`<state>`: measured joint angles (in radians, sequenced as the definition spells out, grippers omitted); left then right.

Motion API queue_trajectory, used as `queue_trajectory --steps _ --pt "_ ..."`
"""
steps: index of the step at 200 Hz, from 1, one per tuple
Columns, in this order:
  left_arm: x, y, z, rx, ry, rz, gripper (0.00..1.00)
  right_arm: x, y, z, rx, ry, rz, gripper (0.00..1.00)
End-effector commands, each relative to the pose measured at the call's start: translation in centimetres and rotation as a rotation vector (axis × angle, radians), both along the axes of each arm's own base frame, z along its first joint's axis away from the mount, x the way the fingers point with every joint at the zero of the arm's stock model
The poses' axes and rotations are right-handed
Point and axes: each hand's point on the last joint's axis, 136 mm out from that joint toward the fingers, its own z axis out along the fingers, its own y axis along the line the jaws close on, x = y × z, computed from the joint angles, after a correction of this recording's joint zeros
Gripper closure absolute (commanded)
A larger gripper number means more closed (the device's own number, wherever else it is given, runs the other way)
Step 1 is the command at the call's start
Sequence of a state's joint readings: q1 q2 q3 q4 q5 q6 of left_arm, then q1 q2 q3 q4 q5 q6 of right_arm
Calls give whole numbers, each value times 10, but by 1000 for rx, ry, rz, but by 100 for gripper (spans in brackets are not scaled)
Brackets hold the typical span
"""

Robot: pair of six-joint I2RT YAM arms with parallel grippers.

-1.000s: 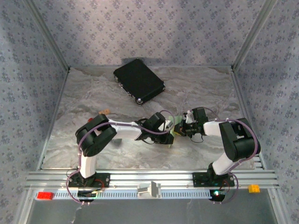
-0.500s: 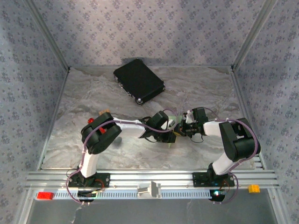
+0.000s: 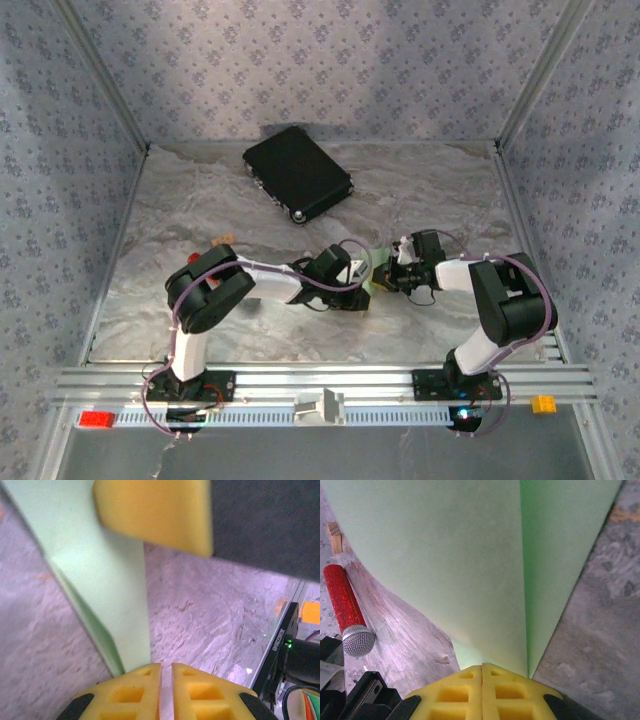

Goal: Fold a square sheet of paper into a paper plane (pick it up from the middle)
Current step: Fold the wing for the fifth time at the center of the table.

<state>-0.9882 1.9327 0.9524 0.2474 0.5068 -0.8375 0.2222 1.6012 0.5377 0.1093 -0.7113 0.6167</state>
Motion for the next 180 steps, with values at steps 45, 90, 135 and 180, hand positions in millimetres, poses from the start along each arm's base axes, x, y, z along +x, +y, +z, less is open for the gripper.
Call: queue_trajectory --steps 45,90,135,180 --pt "-25 42 -25 145 75 11 93 -12 -27 -33 -145 105 -72 93" --pt "-16 39 3 92 -3 29 98 -12 -25 -31 -136 103 -75 93" --pt "16 16 39 -26 -53 87 98 -10 -22 -27 -109 103 -88 93" --pt "44 -8 40 -55 -38 104 96 -10 -21 -27 -103 102 -89 93"
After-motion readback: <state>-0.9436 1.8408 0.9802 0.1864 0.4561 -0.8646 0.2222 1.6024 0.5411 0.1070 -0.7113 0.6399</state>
